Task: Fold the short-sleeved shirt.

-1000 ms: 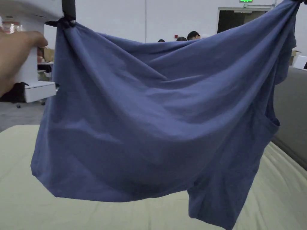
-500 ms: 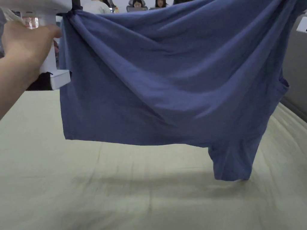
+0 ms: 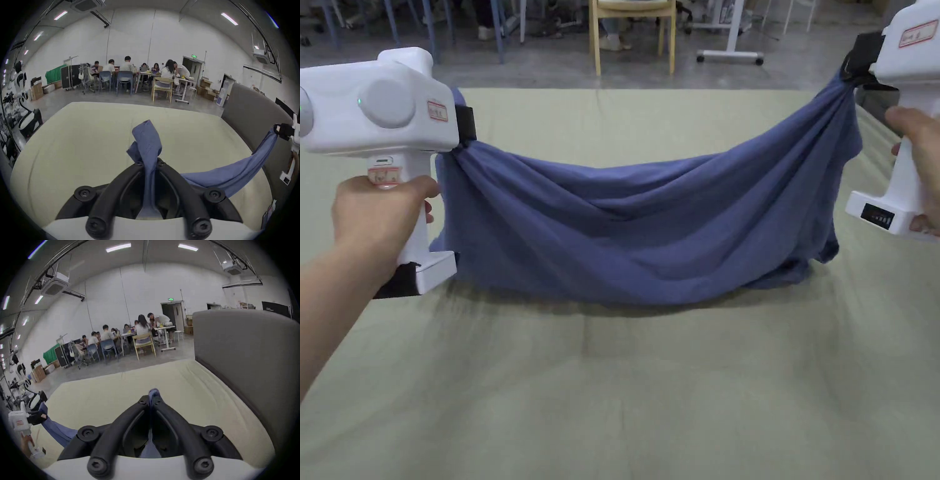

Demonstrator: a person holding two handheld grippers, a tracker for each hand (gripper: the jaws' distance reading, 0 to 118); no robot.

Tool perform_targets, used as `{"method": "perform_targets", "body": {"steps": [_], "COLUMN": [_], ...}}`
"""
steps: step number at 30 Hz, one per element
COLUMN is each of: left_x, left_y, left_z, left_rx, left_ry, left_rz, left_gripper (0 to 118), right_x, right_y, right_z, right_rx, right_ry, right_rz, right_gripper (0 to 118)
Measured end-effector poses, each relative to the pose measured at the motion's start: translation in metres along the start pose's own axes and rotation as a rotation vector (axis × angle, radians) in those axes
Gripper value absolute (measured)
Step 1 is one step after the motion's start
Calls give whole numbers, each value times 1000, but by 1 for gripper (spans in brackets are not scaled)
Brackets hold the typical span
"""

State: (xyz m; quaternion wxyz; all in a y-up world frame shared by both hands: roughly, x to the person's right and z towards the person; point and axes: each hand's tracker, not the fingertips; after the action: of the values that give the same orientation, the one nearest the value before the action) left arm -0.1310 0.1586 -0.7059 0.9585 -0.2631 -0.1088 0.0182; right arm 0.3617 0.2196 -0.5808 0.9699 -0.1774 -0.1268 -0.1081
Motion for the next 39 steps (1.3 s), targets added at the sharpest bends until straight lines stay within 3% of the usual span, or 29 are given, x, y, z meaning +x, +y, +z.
{"method": "perform_targets", "body": {"steps": [9,15,21,24,29,36,37,38,39], "left_x": [-25,-42,-35,-27,-25,-26,-26,-25,-22], "left_y": [-92,-166,-224,-248,-289,-338,-340,-341,-343], "left_z": [73,128,187,220,261,254,250,247,246], "left_rx": [-46,-72,-129,-162,-292,-395,-407,-427,-458], "left_ry": [-73,-126,-142,-146,-141,-71,-70,-65,-22], "left_rz": [-12,76,-19,-68,-122,-133,-128,-128,-131], "left_gripper": [6,6,6,6,6,6,7,19,47], "right_x": [42,71,103,113,132,143,142,140,139], "right_y": [-103,-193,-251,-268,-294,-336,-339,-339,-337], "right_z": [63,133,217,251,299,296,291,287,283], "right_rx": [-75,-130,-166,-203,-285,-414,-424,-434,-456], "right_ry": [69,95,75,48,42,1,-4,-8,-17], "right_rz": [22,-52,-133,-96,-104,-78,-64,-57,-52], "right_gripper": [3,3,3,3,3,3,3,3,11]}}
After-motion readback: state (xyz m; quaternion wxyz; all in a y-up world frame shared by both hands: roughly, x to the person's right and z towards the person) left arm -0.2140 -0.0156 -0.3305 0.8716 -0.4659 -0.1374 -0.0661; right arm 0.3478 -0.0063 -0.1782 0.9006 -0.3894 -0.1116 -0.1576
